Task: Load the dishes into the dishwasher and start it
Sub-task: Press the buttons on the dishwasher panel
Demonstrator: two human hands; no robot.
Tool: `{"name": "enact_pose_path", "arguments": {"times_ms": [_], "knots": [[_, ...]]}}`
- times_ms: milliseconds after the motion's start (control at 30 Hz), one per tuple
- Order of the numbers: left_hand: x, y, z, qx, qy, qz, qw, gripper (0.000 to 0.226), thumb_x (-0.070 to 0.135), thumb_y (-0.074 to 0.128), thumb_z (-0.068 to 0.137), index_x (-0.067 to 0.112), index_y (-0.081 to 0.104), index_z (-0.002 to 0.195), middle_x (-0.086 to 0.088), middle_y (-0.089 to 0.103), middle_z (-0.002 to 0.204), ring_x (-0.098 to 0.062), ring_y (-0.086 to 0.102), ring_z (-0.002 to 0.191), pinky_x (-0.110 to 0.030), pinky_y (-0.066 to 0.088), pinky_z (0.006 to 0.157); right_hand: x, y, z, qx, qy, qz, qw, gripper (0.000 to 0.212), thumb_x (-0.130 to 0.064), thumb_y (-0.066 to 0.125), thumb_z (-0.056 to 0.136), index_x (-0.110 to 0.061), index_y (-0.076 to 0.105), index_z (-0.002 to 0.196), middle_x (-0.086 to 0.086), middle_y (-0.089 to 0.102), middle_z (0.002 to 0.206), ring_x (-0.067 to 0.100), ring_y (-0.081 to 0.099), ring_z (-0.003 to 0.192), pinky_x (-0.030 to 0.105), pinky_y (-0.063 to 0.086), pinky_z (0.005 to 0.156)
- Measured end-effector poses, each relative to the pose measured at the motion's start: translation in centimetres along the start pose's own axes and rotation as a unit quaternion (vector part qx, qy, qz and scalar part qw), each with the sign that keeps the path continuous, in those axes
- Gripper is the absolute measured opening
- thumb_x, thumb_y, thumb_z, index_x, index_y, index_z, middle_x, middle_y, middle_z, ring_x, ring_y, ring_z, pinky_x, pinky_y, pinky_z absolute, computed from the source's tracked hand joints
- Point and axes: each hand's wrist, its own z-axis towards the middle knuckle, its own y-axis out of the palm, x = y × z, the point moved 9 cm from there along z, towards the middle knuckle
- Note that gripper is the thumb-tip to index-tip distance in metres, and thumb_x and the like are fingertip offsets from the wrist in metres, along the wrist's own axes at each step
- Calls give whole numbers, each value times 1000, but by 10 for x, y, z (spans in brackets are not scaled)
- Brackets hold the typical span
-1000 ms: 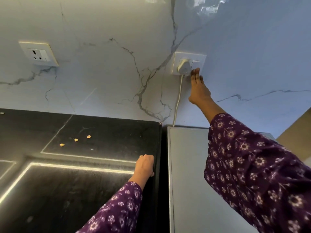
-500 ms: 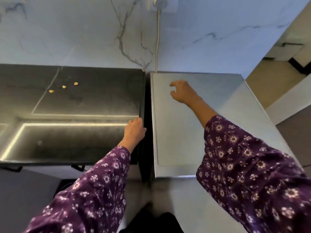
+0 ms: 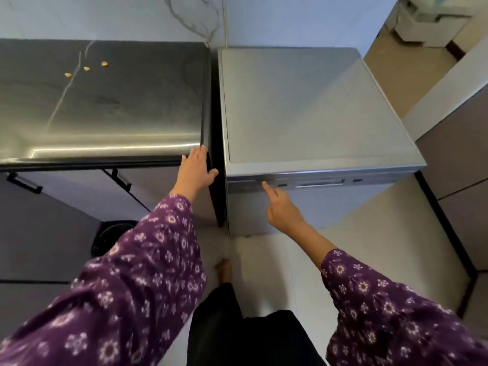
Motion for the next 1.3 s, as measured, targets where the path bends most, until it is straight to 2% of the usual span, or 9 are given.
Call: {"name": "enact_pose_path", "arguments": {"times_ms": [100, 233, 467, 633, 800, 967, 1167, 1300], "knots": [[1, -4, 2, -18, 12, 34, 999, 80, 30, 56, 92, 2, 8, 150, -15, 10, 158, -26, 12, 145, -42, 11, 117, 1, 41, -12, -93, 12, -62, 994, 77, 0, 40, 88, -15, -1, 151, 17, 45, 113, 26, 38, 87, 35, 39, 71], [0, -4, 0, -7, 24, 50, 998, 82, 21, 59, 90, 2, 7, 150, -14, 9, 158, -27, 12, 145, -37, 16, 117, 4, 59, -5, -118, 46, -106, 986, 86, 0, 42, 88, -20, -15, 149, 19, 43, 116, 32, 42, 101, 36, 42, 79], [-3, -6, 3, -16, 40, 127, 991, 92, 17, 65, 81, 5, 7, 151, -12, 6, 158, -23, 16, 144, -37, 23, 115, 1, 76, 13, -143, 48, -131, 980, 88, -5, 44, 90, -23, -19, 147, 24, 37, 132, 37, 41, 112, 42, 43, 89], [-5, 4, 3, -33, 26, 128, 991, 94, 12, 61, 83, 6, -3, 151, -11, -3, 159, -23, 3, 146, -42, 13, 118, -3, 85, 16, -150, 40, -159, 975, 94, -5, 47, 89, -25, -27, 144, 27, 32, 141, 40, 42, 117, 44, 45, 93], [-4, -1, 7, -55, 34, 141, 988, 90, 9, 57, 85, 4, -5, 150, -13, -4, 158, -24, 5, 146, -43, 17, 117, -7, 83, 20, -124, 43, -205, 970, 99, -8, 54, 88, -21, -26, 145, 24, 34, 140, 38, 45, 115, 42, 47, 88], [-2, 3, 8, -57, 20, 140, 988, 91, 9, 58, 84, 3, -5, 150, -14, -4, 158, -26, 4, 146, -44, 17, 117, -3, 85, 27, -129, 43, -244, 960, 92, -10, 50, 90, -18, -23, 146, 19, 38, 138, 35, 45, 113, 39, 47, 84], [-3, 1, 9, -59, 31, 152, 986, 89, 7, 56, 85, 3, -4, 150, -15, -3, 158, -25, 6, 146, -42, 20, 117, 7, 82, 31, -153, 56, -251, 954, 89, -11, 46, 93, -28, -25, 144, 17, 30, 146, 34, 42, 120, 39, 44, 90], [-3, 1, 8, -61, 28, 160, 985, 90, 7, 56, 84, 3, -5, 150, -15, -3, 158, -25, 6, 146, -42, 21, 117, 12, 77, 31, -167, 76, -236, 954, 93, -10, 48, 92, -38, -25, 142, 17, 29, 146, 33, 43, 121, 39, 47, 85]]}}
